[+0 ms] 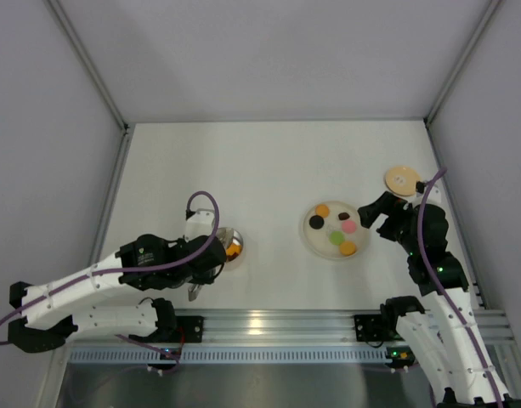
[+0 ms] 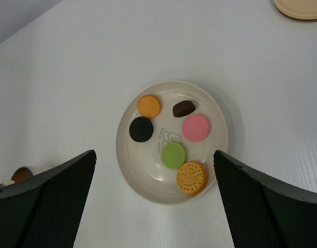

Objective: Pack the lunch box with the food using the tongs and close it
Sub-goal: Place the fake food in the packing box.

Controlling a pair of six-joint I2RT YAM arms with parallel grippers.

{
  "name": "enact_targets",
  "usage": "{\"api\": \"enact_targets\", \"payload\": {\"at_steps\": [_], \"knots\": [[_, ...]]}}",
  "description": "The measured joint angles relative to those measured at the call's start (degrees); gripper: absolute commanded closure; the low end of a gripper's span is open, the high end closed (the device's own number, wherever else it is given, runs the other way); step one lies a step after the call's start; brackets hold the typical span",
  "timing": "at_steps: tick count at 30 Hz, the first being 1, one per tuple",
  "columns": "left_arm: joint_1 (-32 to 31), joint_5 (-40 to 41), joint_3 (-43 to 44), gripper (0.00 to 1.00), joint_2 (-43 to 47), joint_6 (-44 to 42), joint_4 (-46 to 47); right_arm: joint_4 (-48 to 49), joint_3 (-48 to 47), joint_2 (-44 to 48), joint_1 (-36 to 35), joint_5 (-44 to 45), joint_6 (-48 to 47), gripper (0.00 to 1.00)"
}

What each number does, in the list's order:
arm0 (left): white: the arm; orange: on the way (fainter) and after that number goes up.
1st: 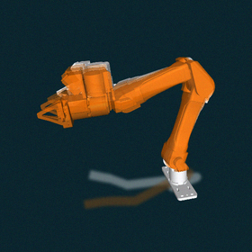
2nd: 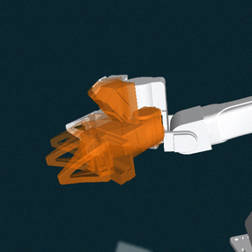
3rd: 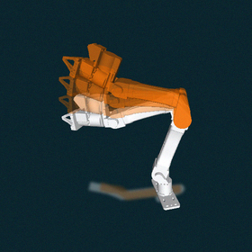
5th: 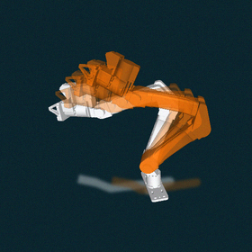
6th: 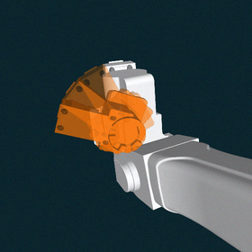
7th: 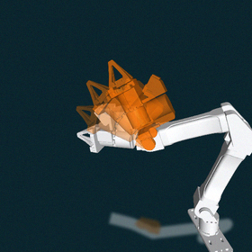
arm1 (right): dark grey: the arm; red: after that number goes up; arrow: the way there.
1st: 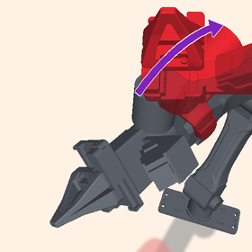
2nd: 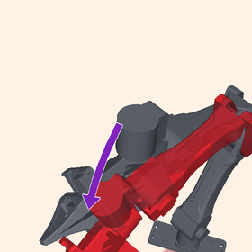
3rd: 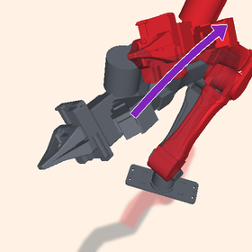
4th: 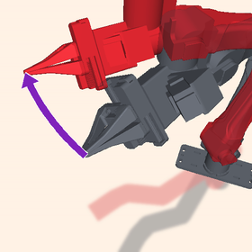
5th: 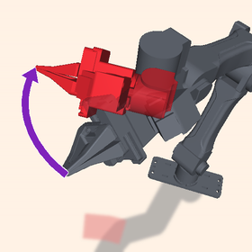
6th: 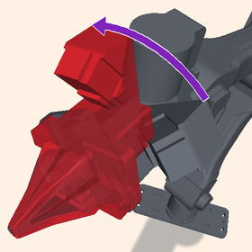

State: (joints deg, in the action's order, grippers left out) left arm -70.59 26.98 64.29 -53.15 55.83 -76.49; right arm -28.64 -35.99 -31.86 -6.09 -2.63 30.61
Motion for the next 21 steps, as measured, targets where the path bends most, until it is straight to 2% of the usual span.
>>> {"api": "enact_targets", "payload": {"at_steps": [5,14,21], "knots": [[0.0,0.3,-1.9,0.63,-0.3,1.4,-0.3,0.0,0.0,-0.2,0.0,0.0,0.0,0.06],[0.0,0.7,-2.8,0.62,-0.6,1.2,-0.1,0.2,0.1,-0.2,0.0,-0.1,0.1,0.06],[0.0,1.2,-2.8,0.55,-4.3,0.0,1.3,0.4,0.9,-0.1,0.0,-0.3,0.5,0.06]]}}
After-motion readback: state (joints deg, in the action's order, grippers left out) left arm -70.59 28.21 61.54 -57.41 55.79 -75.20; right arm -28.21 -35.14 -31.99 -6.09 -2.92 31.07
